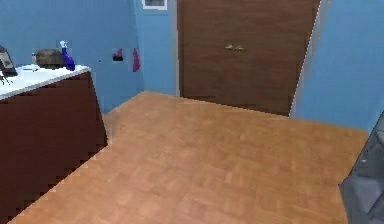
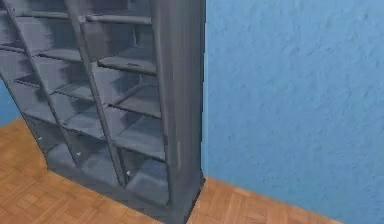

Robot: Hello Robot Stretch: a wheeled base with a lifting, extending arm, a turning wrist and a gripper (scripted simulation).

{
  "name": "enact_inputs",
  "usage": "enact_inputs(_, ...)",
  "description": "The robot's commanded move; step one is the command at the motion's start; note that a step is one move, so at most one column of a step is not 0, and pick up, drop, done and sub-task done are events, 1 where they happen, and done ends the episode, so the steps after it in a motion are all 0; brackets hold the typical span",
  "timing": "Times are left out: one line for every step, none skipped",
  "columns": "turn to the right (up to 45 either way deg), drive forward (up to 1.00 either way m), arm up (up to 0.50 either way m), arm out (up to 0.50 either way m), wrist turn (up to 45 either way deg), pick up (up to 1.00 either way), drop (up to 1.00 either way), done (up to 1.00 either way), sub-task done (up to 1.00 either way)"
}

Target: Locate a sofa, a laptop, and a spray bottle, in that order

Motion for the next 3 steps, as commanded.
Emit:
enact_inputs(-24.0,0.0,0.0,0.0,0.0,0.0,0.0,0.0,0.0)
enact_inputs(0.0,1.0,0.0,0.0,0.0,0.0,0.0,0.0,0.0)
enact_inputs(0.0,0.25,0.0,0.0,0.0,0.0,0.0,0.0,0.0)
